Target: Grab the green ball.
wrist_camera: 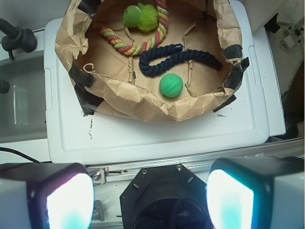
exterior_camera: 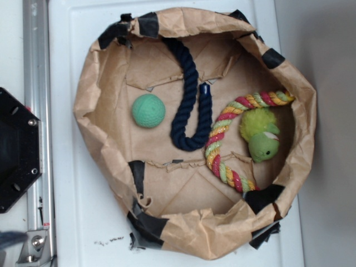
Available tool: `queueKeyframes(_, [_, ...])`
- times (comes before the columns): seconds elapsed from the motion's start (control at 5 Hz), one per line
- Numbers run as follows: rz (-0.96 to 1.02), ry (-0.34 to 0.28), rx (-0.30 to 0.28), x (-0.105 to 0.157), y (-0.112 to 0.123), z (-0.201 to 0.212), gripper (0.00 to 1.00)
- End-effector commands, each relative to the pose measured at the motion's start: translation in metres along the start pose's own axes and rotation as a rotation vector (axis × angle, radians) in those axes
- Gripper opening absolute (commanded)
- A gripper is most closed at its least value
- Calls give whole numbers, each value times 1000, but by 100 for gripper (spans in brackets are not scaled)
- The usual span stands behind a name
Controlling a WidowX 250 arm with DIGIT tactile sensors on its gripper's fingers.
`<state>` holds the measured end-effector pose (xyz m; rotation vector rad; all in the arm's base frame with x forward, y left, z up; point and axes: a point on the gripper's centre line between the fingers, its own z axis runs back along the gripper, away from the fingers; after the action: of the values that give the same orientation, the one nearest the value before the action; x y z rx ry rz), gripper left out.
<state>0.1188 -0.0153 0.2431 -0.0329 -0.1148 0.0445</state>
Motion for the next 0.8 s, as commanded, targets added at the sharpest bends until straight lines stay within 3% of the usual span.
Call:
queueKeyframes(0.0, [0,0,0,0,0,0,100])
queueKeyframes(0.2, [61,56,0,48,41,-39,100])
queueKeyframes(0.4, [-24,-79,39,101,49,-75,100])
queueKeyframes(0.6, [-155,-76,54,131,48,-126,100])
